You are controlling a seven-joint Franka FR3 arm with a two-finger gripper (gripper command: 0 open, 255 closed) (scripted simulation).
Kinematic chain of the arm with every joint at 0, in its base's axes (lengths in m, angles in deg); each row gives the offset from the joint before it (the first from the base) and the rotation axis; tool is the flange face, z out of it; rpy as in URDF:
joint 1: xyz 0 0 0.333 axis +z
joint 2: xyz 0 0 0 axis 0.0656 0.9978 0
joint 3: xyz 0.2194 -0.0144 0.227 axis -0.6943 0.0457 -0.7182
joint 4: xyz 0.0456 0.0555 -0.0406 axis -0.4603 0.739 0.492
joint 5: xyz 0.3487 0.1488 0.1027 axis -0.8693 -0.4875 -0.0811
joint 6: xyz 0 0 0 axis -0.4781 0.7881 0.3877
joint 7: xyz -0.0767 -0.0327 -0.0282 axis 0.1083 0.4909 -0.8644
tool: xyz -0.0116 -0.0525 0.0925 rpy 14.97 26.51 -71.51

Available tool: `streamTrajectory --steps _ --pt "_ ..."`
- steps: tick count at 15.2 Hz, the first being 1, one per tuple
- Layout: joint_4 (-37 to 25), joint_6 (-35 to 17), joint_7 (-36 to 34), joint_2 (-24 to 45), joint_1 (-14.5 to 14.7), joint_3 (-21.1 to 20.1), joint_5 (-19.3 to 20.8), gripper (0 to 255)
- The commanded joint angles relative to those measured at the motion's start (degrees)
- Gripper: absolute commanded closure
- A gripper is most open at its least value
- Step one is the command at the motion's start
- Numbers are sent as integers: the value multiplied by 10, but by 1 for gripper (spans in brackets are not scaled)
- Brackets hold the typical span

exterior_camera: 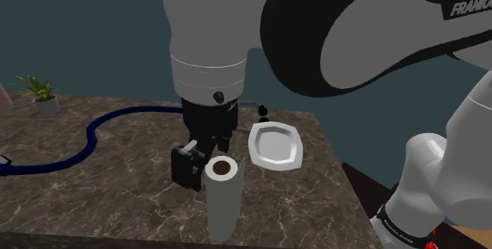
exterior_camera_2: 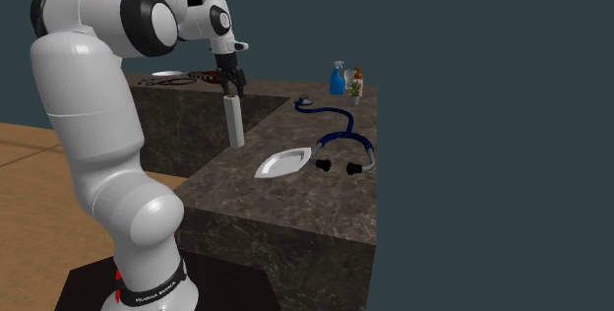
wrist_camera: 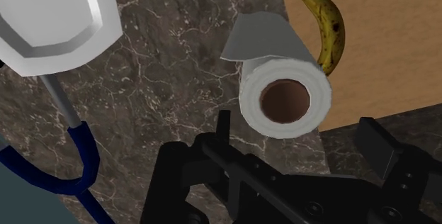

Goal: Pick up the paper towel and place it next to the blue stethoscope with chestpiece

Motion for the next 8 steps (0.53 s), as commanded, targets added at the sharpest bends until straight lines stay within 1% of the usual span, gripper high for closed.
streamTrajectory --steps 1,2,8 --pt "-40 36 1 5 1 -1 2 0" --pt "-57 52 0 7 2 -2 3 0" --pt "-57 52 0 7 2 -2 3 0"
